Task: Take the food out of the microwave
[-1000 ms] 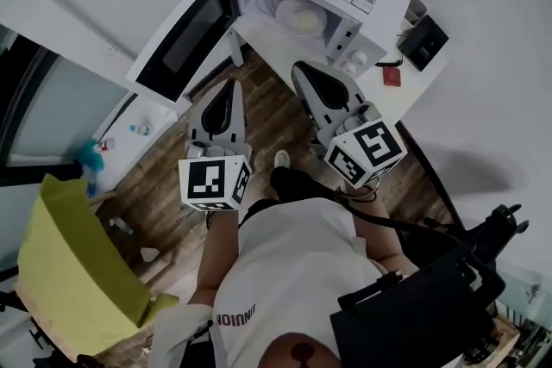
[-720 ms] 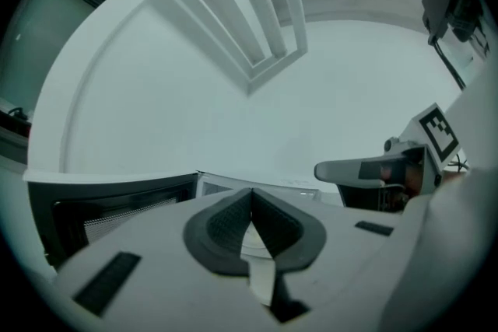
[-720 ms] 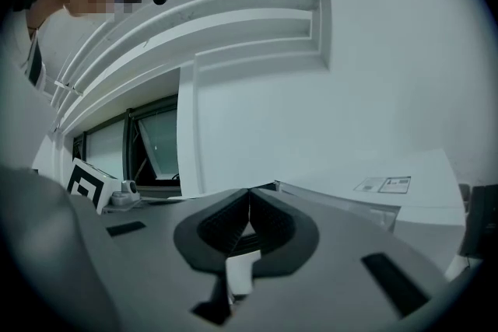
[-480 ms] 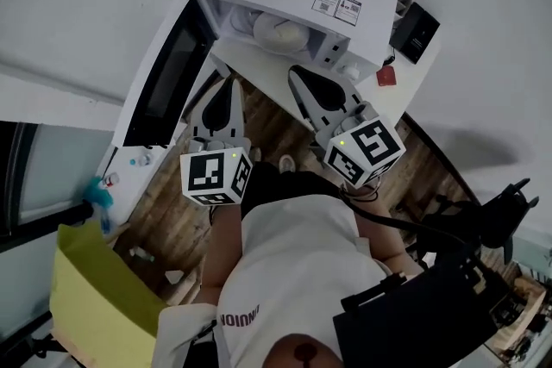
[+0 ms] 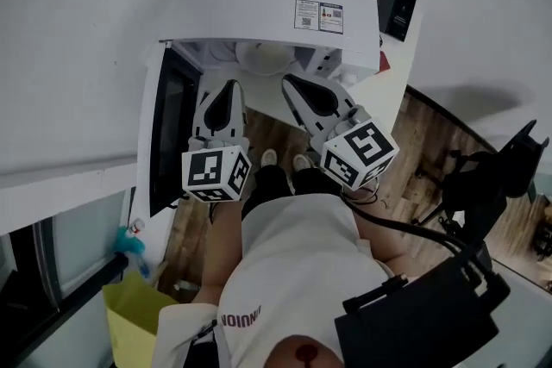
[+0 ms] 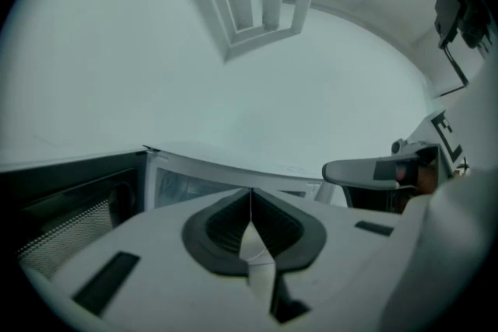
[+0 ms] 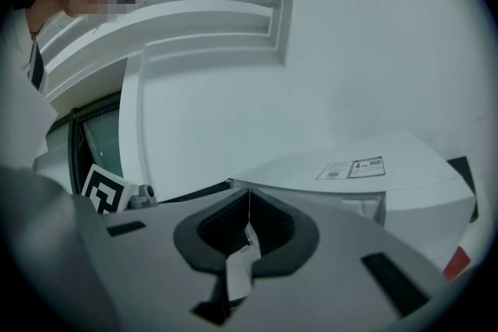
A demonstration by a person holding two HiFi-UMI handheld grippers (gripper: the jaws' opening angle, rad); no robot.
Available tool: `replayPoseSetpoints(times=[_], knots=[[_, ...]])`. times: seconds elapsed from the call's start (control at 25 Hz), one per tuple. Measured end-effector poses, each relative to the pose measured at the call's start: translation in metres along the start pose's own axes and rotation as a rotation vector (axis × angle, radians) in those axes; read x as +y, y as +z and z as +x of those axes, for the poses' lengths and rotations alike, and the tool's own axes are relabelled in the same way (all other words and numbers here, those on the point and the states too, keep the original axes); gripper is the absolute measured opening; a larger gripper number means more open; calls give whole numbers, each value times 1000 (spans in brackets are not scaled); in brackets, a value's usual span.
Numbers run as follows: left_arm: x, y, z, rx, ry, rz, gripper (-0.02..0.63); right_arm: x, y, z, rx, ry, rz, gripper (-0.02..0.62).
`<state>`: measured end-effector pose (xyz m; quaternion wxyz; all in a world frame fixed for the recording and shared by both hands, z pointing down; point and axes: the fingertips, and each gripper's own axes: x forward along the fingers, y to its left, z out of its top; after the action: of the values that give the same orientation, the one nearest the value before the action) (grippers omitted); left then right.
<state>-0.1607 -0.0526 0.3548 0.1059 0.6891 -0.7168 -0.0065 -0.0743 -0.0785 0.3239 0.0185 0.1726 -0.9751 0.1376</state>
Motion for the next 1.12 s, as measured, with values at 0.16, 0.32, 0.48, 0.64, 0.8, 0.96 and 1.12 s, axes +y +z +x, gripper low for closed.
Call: replayPoseSetpoints(times=[0.16, 0.32, 0.48, 0.64, 0.8, 0.96, 1.12], knots=[[9, -19, 21, 66, -74, -23, 15, -11, -16, 11, 21, -59, 31, 23], [19, -50, 42, 156, -113, -19, 15, -26, -41, 24, 70, -106, 39, 21], [26, -72, 54, 230, -132, -41, 15, -32, -59, 30, 118, -136, 51, 21], [30, -89, 61, 294, -142, -54, 15, -37, -69, 31, 151, -165, 70, 21], [36, -106, 67, 352, -138, -95, 17, -43, -73, 29, 164, -187, 77, 21], [35, -121, 71, 391, -147, -120, 29, -48, -80, 27, 176, -204, 92, 21], [32, -135, 74, 434, -150, -153, 81, -50, -87, 25, 193, -207, 98, 23]])
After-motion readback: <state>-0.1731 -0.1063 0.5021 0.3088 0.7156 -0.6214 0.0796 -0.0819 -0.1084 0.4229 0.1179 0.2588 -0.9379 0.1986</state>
